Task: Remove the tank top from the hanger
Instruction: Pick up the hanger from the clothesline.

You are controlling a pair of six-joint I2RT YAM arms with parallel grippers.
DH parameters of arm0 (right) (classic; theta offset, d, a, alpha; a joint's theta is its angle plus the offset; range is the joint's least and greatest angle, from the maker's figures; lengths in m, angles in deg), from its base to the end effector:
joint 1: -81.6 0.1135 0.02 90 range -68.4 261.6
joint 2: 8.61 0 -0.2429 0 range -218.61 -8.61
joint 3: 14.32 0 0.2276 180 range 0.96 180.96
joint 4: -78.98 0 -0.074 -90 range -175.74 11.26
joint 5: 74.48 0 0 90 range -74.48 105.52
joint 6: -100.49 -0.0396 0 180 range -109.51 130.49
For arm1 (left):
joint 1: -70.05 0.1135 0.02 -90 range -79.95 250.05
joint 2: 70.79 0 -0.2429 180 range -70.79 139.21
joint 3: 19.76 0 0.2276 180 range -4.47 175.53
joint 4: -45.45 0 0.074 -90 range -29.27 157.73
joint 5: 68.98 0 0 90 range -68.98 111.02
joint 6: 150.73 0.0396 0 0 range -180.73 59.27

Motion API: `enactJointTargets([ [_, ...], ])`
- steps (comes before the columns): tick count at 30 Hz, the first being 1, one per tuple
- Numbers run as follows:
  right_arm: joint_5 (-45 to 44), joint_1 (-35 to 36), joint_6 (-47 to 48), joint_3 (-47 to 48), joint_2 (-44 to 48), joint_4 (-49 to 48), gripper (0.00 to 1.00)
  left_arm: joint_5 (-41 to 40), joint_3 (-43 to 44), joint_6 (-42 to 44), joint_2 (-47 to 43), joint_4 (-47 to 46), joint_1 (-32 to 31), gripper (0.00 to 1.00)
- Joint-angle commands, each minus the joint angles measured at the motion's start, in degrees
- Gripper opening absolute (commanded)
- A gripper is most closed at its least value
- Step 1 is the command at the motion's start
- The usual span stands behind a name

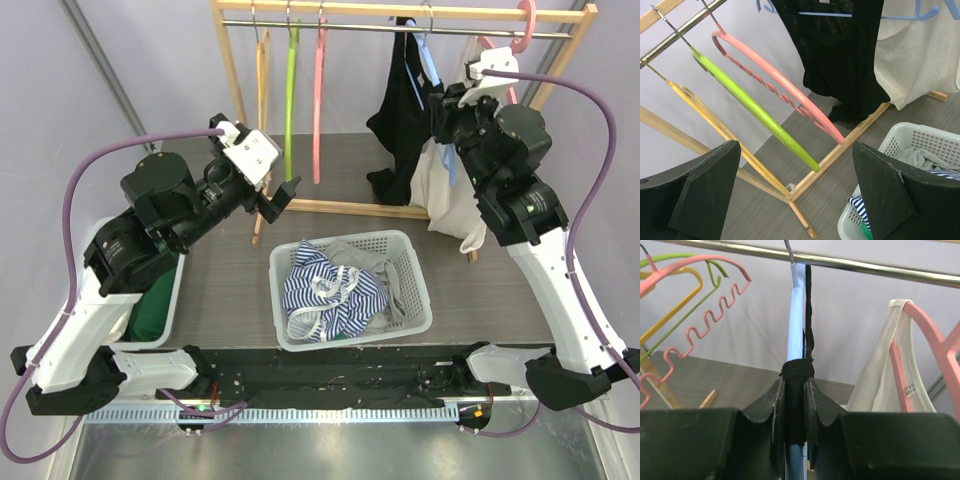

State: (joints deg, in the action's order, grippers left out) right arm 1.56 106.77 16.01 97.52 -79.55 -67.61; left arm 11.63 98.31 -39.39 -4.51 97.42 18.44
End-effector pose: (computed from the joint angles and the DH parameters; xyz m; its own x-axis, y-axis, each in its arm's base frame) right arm 0.2070 0.0867 0.5068 0.1363 -0.0391 -0.9899 -0.1840 0.9808 -0.0641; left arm 0.1144 -0.1340 0.5144 0.2427 0.2718 -0.9312 0.6266 0.6889 0.3644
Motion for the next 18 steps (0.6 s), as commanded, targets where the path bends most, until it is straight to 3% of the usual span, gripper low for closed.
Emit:
enactJointTargets([
  [1, -0.46, 0.23, 0.02, -1.10, 3.35, -13.82, 0.01, 0.42, -0.21, 0.28, -1.33, -2.41, 0.55, 0.99],
  [5, 0.77, 0.23, -0.24, -1.90, 3.88, -12.60, 0.01, 0.42, -0.39, 0.37, -1.24, -2.50, 0.64, 0.99],
  [18, 11.91, 0.23, -3.67, -0.32, 11.25, 7.69, 0.01, 0.95, 0.22, 0.36, -0.80, -2.50, 0.64, 0.99],
])
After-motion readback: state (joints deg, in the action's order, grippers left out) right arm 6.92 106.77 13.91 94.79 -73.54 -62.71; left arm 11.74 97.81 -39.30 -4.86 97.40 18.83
